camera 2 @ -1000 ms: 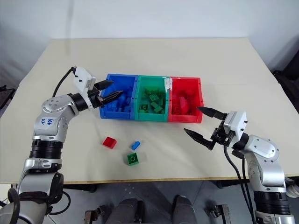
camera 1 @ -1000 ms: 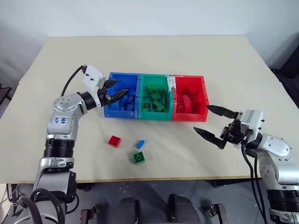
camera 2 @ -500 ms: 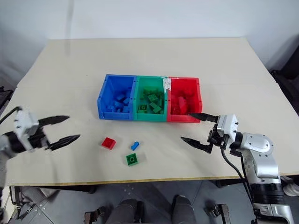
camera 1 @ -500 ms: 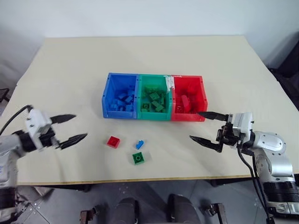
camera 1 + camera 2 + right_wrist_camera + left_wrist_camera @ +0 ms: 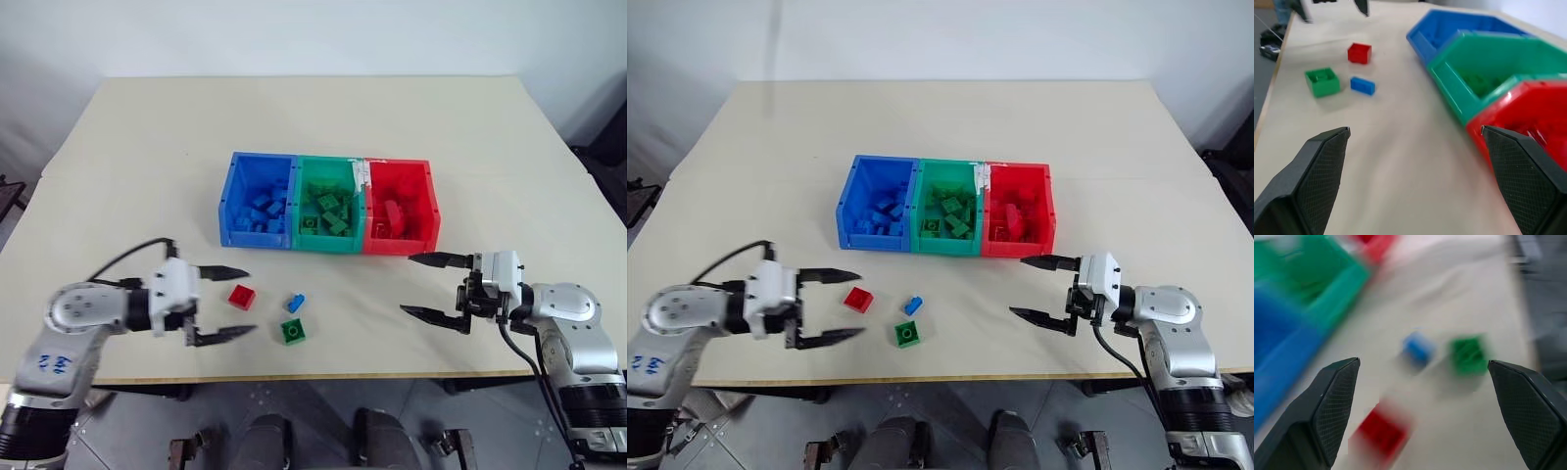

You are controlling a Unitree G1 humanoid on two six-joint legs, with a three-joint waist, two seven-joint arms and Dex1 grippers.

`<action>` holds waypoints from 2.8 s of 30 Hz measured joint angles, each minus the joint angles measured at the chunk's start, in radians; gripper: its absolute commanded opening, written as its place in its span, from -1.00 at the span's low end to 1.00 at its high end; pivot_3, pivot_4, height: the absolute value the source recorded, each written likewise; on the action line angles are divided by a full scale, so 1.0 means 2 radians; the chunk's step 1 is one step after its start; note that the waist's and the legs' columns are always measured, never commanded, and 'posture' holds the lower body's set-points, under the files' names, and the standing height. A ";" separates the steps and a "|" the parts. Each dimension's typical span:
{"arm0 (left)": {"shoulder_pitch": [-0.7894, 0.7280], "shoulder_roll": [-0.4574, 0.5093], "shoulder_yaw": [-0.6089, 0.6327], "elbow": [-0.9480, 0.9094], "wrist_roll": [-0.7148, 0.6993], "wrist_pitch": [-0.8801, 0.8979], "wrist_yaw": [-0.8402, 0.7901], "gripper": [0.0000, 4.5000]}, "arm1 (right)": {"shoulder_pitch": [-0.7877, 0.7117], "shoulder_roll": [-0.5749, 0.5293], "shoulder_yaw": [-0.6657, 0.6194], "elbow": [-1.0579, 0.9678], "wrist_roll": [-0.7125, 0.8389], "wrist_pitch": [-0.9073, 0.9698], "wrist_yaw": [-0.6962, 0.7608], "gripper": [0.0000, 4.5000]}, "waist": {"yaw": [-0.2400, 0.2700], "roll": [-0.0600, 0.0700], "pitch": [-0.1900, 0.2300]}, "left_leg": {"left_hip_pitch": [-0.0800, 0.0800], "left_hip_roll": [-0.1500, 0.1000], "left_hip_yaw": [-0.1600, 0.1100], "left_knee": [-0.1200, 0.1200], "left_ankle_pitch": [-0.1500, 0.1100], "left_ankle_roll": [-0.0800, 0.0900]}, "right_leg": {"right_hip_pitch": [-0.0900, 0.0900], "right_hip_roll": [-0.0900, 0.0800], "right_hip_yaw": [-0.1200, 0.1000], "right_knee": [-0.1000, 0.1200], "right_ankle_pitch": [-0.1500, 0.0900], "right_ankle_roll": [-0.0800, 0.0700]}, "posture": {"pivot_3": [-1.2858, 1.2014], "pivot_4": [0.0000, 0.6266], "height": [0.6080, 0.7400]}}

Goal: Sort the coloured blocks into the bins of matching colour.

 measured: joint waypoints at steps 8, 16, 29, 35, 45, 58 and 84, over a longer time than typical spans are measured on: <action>-0.046 -0.003 -0.116 -0.028 0.061 0.088 0.032 0.99 | 0.063 -0.007 -0.021 -0.064 0.009 0.021 -0.029 1.00 | -0.001 0.000 0.000 | 0.000 -0.001 0.001 0.000 0.000 0.000 | 0.000 0.001 0.001 0.000 0.000 0.000 | 0.03 -0.52 1.00; -0.074 -0.017 -0.159 -0.024 0.096 0.132 0.053 0.99 | 0.088 -0.007 -0.030 -0.100 0.011 0.032 -0.056 1.00 | 0.004 0.000 0.000 | 0.000 -0.001 0.000 0.000 0.000 0.000 | 0.000 0.000 0.001 -0.001 0.000 0.000 | 0.03 -0.52 1.00; -0.082 -0.038 -0.201 -0.020 0.123 0.153 0.066 -0.20 | 0.099 -0.007 -0.039 -0.118 0.012 0.038 -0.070 1.00 | 0.003 0.000 0.000 | 0.001 -0.001 0.000 0.001 0.000 0.000 | 0.001 0.001 0.001 0.000 0.000 0.000 | 0.03 -0.52 1.00; -0.083 -0.039 -0.200 -0.020 0.126 0.146 0.067 -0.34 | 0.098 -0.007 -0.039 -0.119 0.012 0.042 -0.073 1.00 | 0.003 0.000 0.000 | 0.001 -0.001 0.000 0.001 0.000 0.000 | 0.001 0.001 0.001 0.000 0.000 0.000 | 0.03 -0.52 1.00; -0.093 -0.079 -0.115 0.012 0.041 0.108 0.034 -0.34 | 0.099 -0.007 -0.043 -0.126 0.018 0.045 -0.085 1.00 | 0.004 0.000 0.000 | 0.000 0.000 0.000 0.001 0.000 0.000 | 0.000 0.000 0.001 0.000 0.000 0.000 | 0.03 -0.52 1.00; -0.343 -0.206 -0.027 0.287 -0.018 0.061 0.058 -0.34 | 0.166 0.055 -0.146 -0.180 0.051 0.042 -0.203 1.00 | 0.009 0.000 0.000 | 0.000 -0.002 0.001 0.002 0.000 0.001 | 0.002 0.001 0.000 -0.001 0.001 0.001 | 0.03 -0.52 1.00; -0.044 -0.020 0.111 0.214 -0.013 -0.085 -0.033 0.97 | 0.063 0.015 -0.043 -0.119 0.028 0.041 -0.114 1.00 | -0.010 0.000 0.000 | 0.000 0.001 0.001 0.000 0.000 0.001 | 0.000 0.000 0.001 -0.001 0.001 0.001 | 0.03 -0.52 1.00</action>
